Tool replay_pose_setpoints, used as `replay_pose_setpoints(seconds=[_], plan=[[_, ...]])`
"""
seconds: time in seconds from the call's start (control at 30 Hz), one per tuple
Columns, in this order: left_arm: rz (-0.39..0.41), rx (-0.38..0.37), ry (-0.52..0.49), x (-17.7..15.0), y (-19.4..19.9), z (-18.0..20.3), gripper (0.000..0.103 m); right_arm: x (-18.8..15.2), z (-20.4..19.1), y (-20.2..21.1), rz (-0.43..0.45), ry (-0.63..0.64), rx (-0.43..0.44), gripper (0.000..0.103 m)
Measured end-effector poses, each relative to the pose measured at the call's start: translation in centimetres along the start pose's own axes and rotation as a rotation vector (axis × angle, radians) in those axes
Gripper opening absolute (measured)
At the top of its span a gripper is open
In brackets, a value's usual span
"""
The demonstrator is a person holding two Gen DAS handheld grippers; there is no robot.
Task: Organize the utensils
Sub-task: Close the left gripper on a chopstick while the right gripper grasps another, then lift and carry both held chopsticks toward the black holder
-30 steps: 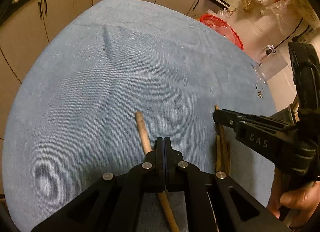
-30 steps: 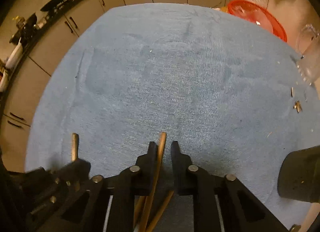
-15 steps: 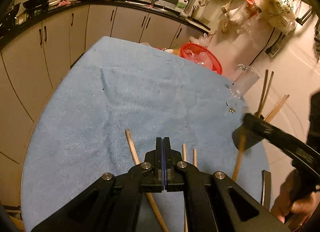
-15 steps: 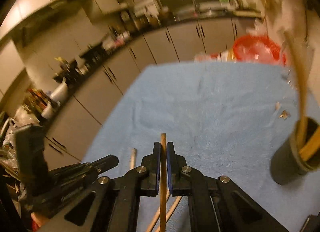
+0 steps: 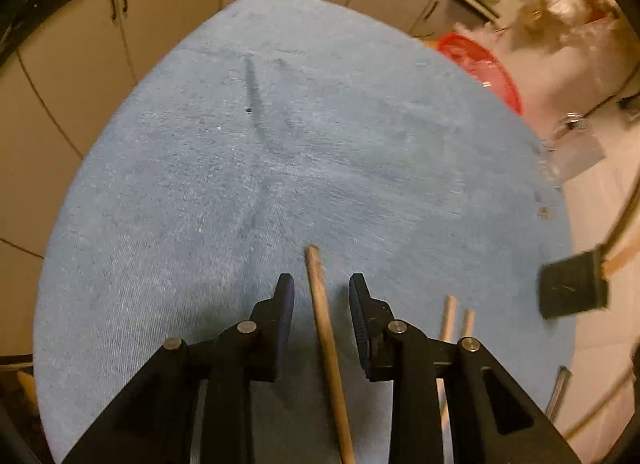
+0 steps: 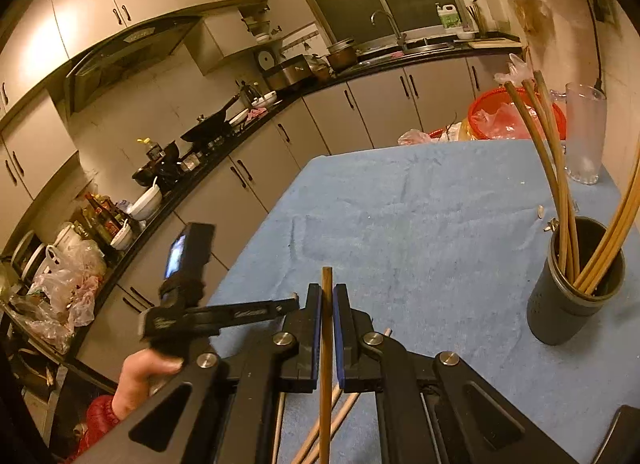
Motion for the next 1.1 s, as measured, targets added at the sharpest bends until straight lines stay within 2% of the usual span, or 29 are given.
replay_pose_setpoints(seconds=[0.07, 0.1, 0.23, 0.27, 0.33, 0.37, 0.47, 0.63, 0.8, 0.83, 1.1], plan=[[0.012, 0.056, -0.040, 0.2, -0.5, 0.8, 0.011, -0.1, 0.5, 0.1, 0.001, -0.007, 0.004, 0.006], [0.017, 0.100, -0.062, 0.3, -0.7, 1.1, 0.010, -0.1, 0.6, 0.2, 0.000, -0.010, 0.007, 0.006], [0.055, 0.159, -0.112, 0.0, -1.0, 2.2, 0.007, -0.3, 1.2, 0.3, 0.003, -0.025, 0.009, 0.006], [0.072, 0.148, -0.117, -0.4, -0.9, 2.4, 0.007, -0.4, 1.4, 0.3, 0.005, -0.030, 0.011, 0.006], [0.079, 0.047, -0.107, -1.5, 0.0, 2.7, 0.007, -0.5, 1.4, 0.7, 0.014, -0.034, 0.013, 0.006], [0.102, 0.026, -0.108, -1.8, 0.8, 2.9, 0.007, -0.5, 1.3, 1.1, 0.022, -0.031, 0.008, 0.006], [0.221, -0.027, -0.149, -3.0, 5.2, 3.8, 0.007, -0.6, 1.0, 2.6, 0.058, -0.018, -0.004, 0.006], [0.373, -0.124, -0.166, -4.7, 12.9, 4.2, 0.007, -1.0, -0.1, 5.6, 0.142, 0.019, -0.029, 0.006], [0.460, -0.169, -0.166, -6.3, 17.4, 3.8, 0.007, -1.6, -1.2, 7.8, 0.203, 0.041, -0.037, 0.006], [0.471, -0.175, -0.167, -5.7, 17.7, 3.9, 0.007, -1.7, -1.6, 8.3, 0.218, 0.053, -0.045, 0.006], [0.583, -0.187, -0.193, -6.9, 21.3, 4.5, 0.007, -2.8, -3.6, 10.3, 0.248, 0.101, -0.064, 0.006]])
Point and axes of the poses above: each gripper's, at about its wrist camera, not at the fingertips, and y roughly against the way its jaws point, z to its right, x to its top, the point moved 6 cm from there along -y, roughly the way its jaws point, and after that the axes turned 6 degrees about y, right-handed, at the moved point
